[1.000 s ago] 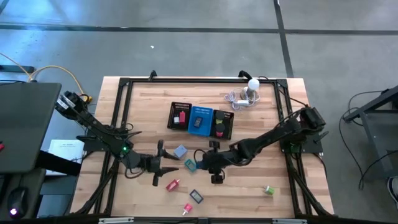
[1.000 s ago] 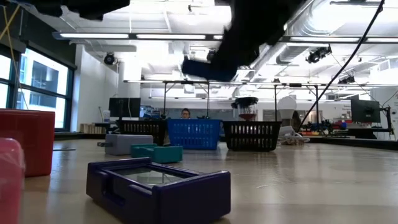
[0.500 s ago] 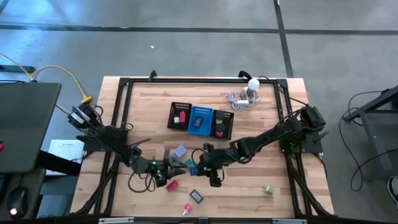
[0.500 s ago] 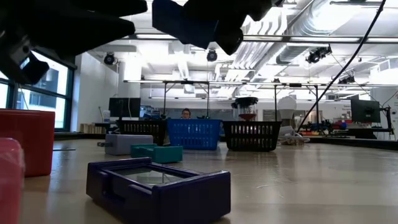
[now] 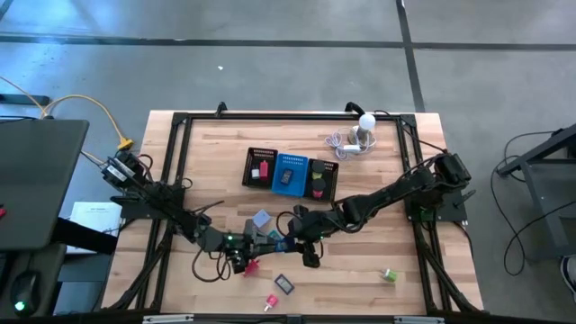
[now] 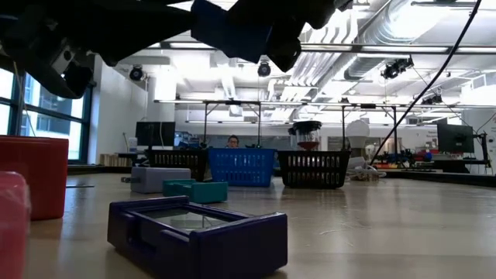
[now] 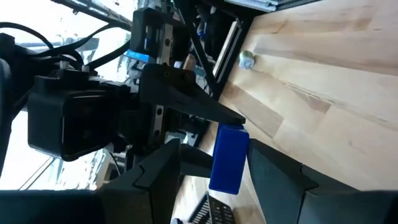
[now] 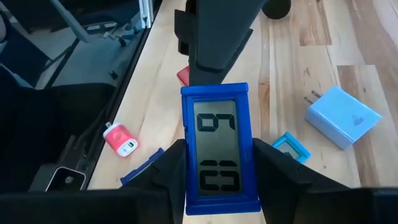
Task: Pick & Place Office items
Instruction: Put the blue digital clock into the blue bin
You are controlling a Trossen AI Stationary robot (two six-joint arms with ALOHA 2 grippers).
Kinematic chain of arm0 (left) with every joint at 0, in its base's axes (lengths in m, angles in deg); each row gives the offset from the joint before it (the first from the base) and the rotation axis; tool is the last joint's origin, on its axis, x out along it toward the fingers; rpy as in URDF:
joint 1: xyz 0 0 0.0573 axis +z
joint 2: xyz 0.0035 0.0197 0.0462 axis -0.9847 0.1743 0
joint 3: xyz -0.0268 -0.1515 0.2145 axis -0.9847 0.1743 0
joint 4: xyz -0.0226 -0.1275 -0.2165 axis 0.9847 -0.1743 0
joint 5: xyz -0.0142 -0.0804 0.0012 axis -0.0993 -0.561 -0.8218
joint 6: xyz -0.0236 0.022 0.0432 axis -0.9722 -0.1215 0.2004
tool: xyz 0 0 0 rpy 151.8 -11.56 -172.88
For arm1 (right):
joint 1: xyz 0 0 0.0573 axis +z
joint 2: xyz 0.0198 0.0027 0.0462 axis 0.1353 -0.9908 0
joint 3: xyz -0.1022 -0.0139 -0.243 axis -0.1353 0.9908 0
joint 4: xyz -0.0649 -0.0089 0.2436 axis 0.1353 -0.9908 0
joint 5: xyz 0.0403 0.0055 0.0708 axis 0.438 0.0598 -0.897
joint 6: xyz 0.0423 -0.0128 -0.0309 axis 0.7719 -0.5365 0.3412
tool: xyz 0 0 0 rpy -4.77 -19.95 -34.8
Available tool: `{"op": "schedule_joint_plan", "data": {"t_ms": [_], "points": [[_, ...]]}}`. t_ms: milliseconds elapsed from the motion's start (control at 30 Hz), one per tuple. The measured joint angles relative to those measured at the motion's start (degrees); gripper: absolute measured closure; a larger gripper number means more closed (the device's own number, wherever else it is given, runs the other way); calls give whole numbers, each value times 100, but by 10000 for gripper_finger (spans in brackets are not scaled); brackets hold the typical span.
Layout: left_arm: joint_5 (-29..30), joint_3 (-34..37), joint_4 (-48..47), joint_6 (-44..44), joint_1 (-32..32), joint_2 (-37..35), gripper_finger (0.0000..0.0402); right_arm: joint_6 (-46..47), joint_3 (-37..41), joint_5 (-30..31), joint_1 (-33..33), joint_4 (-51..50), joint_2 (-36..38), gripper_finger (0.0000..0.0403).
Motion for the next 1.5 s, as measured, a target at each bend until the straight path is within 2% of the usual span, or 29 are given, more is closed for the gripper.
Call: {"op": "schedule_joint_plan", "data": {"t_ms": [467,633,767,1067,1300,1500], "points": [[37,-16,-376,-352,45,0,225,2,-4,36,-8,-20,-9,268],[-370,-16,-410,-491,183,0,227,-9,-4,32,-7,-20,-9,268],[-386,-16,-439,-495,249,0,252,-11,-4,30,-7,-27,-9,268],[-432,-16,-466,-310,254,0,340,28,-4,-29,-7,-87,-9,266],[-432,-14,-463,-177,247,0,343,94,-4,-51,-12,-96,-9,264],[-406,-12,-448,-393,245,0,343,74,-7,-92,-33,-97,-9,232]]}}
